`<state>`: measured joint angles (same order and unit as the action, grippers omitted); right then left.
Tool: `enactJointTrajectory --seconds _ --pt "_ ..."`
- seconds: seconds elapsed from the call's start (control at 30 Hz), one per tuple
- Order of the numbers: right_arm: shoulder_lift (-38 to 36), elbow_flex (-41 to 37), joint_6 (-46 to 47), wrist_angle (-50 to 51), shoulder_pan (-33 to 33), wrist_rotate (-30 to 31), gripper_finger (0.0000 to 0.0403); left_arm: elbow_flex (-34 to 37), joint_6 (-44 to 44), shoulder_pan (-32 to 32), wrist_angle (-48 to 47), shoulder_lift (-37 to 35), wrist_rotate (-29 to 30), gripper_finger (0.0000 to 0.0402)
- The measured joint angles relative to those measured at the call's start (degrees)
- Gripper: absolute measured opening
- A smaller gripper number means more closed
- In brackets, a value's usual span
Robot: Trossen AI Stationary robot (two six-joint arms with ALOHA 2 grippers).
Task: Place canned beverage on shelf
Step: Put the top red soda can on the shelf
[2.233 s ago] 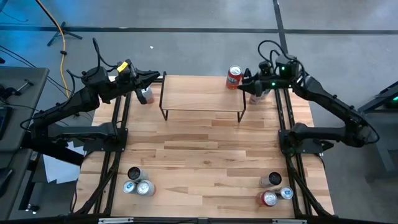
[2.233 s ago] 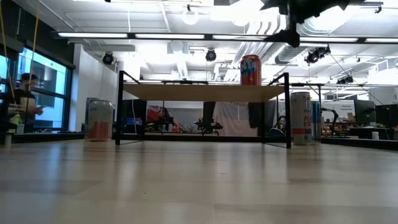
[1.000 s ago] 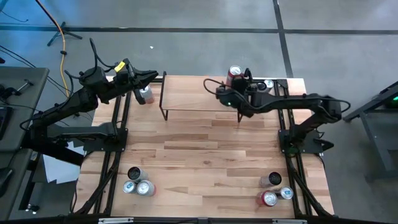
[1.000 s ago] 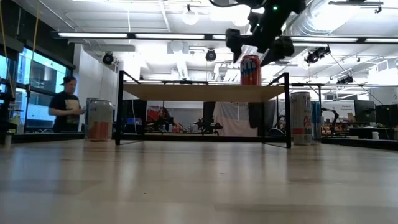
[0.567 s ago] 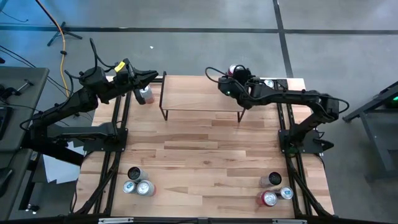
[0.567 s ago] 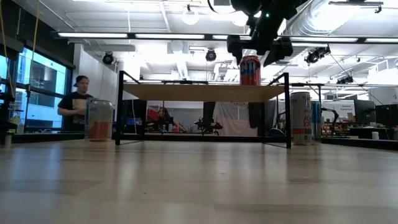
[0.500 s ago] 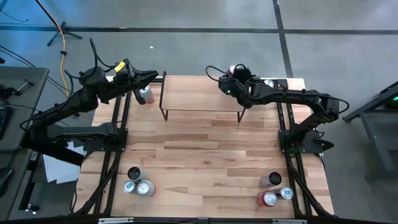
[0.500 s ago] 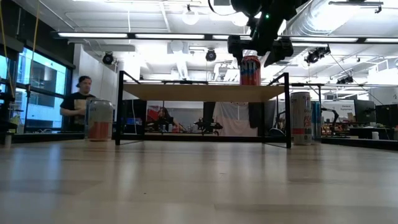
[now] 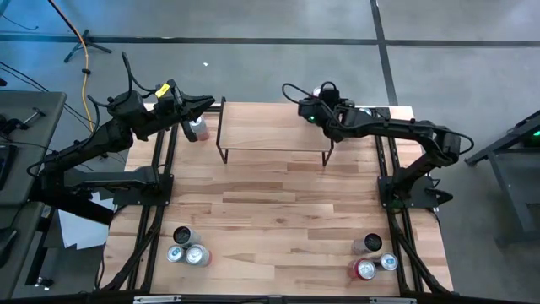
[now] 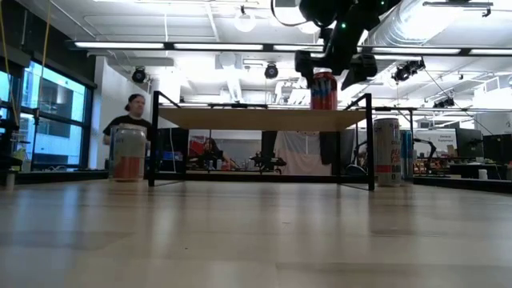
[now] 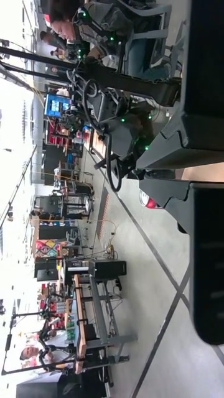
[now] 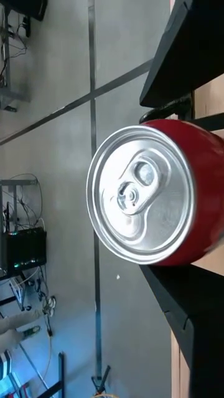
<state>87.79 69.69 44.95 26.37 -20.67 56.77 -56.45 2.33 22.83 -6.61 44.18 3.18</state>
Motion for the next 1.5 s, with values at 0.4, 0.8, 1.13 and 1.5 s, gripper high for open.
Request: enactJointTrajectory --seconds 0.4,0.8,1.13,1.5 --pt "0.00 0.00 0.00 0.60 0.00 -3.61 0.0394 0.00 0.50 0.00 0.00 0.00 0.00 0.0000" --pt "0.02 0.00 -0.01 0.78 -0.88 -2.35 0.0394 0.00 0.48 0.02 -0.02 0.00 -0.26 0.0000" --pt "0.02 0.00 0.00 0.46 -1.09 -5.79 0.0394 0.00 0.48 0.02 0.00 0.00 -1.46 0.0000" --pt "0.02 0.00 -0.59 -0.02 -3.63 -9.76 0.0394 0.00 0.46 0.01 0.02 0.00 -1.46 0.0000"
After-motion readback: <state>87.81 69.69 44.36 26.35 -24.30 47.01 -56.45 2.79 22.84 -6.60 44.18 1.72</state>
